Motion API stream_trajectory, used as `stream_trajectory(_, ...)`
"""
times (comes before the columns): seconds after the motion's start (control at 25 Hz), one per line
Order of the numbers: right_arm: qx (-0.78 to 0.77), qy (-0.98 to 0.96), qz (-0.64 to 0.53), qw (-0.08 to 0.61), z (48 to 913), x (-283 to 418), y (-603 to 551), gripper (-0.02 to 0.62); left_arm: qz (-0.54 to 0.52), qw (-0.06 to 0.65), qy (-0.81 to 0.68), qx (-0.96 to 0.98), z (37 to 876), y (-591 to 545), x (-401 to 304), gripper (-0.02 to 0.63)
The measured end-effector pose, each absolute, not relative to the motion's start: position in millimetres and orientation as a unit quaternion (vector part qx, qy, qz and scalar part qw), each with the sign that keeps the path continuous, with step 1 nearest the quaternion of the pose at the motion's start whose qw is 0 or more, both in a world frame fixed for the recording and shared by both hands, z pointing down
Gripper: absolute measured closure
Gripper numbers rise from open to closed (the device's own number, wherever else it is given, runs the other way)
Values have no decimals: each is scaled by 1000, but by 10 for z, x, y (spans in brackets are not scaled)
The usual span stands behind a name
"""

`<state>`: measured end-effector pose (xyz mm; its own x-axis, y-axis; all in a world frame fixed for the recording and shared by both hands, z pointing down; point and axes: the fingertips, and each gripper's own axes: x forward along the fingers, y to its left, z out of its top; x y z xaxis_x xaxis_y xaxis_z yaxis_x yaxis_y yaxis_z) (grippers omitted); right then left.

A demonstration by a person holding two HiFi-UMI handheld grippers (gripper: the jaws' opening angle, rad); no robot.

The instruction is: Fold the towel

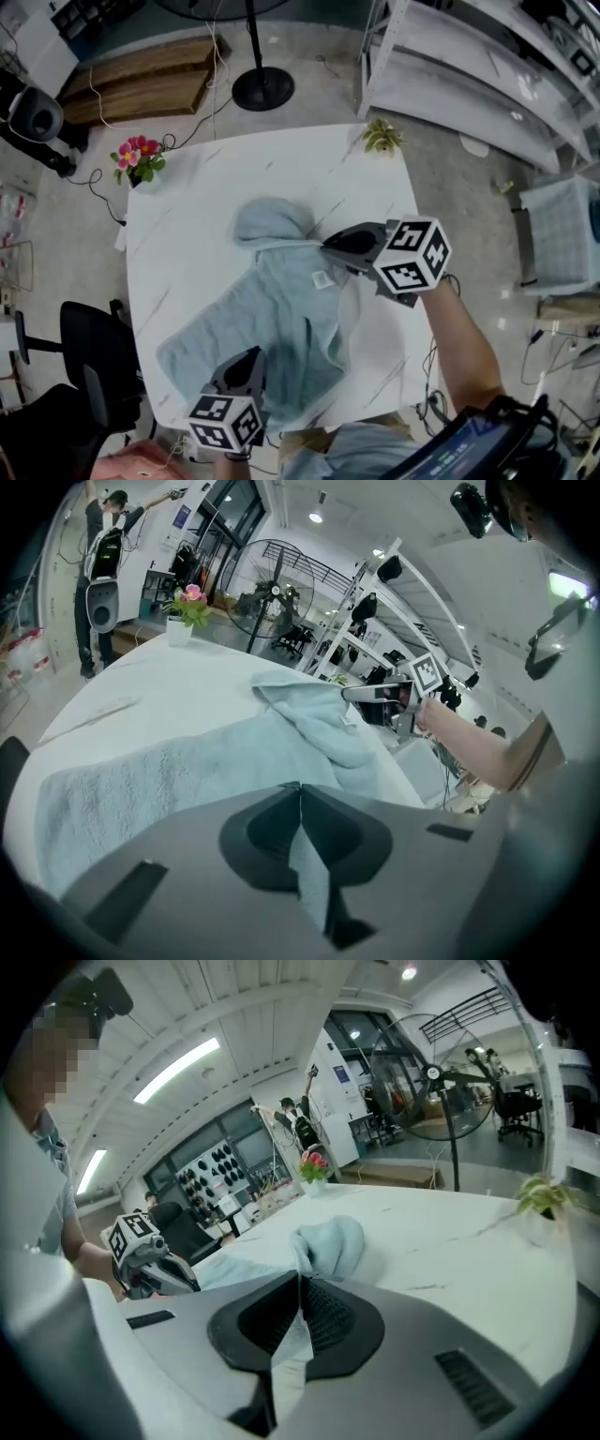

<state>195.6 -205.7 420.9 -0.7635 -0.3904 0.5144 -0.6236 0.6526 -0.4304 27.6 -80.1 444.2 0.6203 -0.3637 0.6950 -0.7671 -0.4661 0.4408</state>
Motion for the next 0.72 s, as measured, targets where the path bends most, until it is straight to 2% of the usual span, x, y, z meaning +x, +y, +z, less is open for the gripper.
stream_trajectory(0.36,430,-820,354,135,3948,3245,-1085,569,284,351,-292,843,4358,-669,823,597)
stream_trajectory(0.72,500,-739,442,96,4484,4144,3,569,324,339,-239,850,4482,-333,1314,597)
